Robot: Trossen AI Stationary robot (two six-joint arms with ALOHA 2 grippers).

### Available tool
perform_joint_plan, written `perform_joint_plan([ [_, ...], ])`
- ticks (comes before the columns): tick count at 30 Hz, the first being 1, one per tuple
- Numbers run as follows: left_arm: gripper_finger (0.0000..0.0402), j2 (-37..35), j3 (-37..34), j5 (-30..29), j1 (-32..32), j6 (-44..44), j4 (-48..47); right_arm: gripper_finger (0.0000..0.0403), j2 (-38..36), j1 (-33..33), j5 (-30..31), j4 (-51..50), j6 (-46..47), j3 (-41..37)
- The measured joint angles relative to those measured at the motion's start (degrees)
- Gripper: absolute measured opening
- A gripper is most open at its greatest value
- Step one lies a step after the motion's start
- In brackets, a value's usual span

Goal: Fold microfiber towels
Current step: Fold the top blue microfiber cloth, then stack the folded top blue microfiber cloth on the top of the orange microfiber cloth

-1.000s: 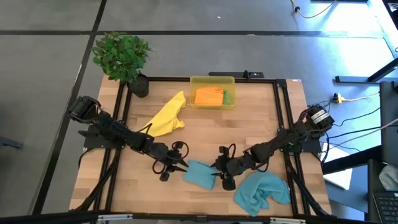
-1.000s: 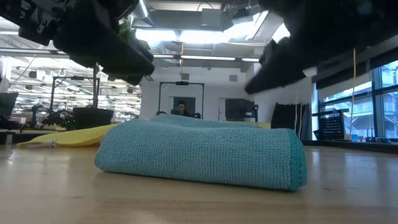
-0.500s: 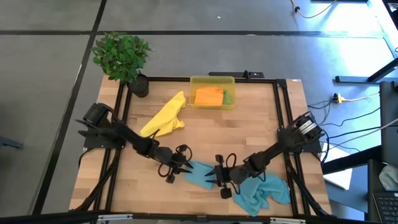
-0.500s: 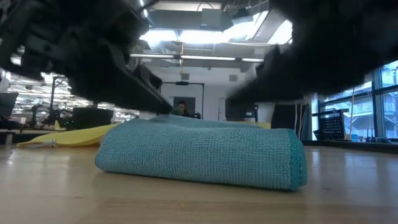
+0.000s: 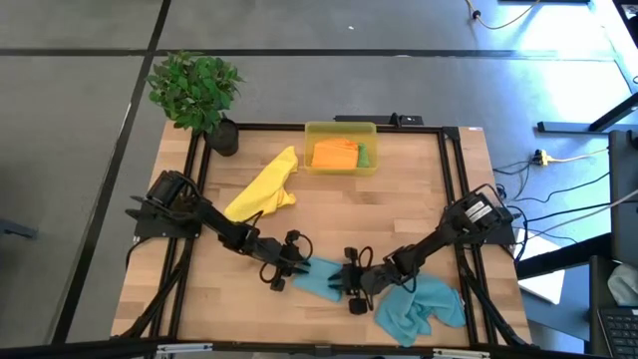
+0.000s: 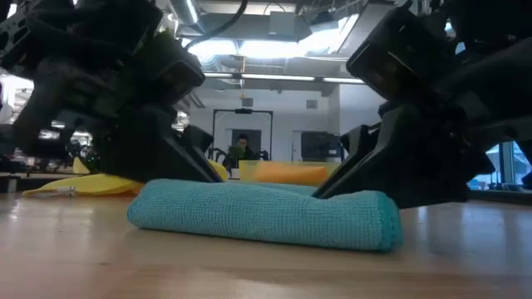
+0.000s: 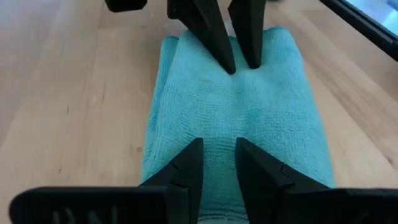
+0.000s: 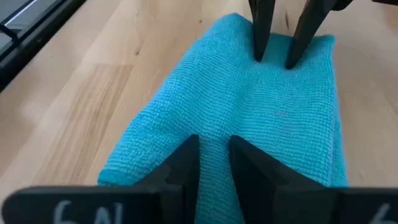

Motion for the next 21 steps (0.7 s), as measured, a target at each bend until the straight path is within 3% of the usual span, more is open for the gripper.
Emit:
perform_joint_plan([
  [13, 0.0085, -9.09, 0.24, 2.22, -1.86, 7.0, -0.84, 0.0111, -8.01, 0.27, -0.12, -2.34, -2.24, -0.12],
  [16, 0.0093, -8.98, 5.05, 1.41, -5.55, 8.31, -14.63, 0.0122, -8.38, 0.95, -2.82, -2.44, -5.34, -0.02],
  [19, 0.0108, -7.53, 12.86, -8.09, -9.4, 9.22, -31.66, 0.0144, -8.38, 1.37, -5.55, -4.8, -6.93, 0.87],
  [21, 0.012, -7.07, 16.25, -11.64, -10.99, 9.23, -36.9, 0.0165, -8.38, 1.45, -6.52, -8.25, -6.99, 2.15],
])
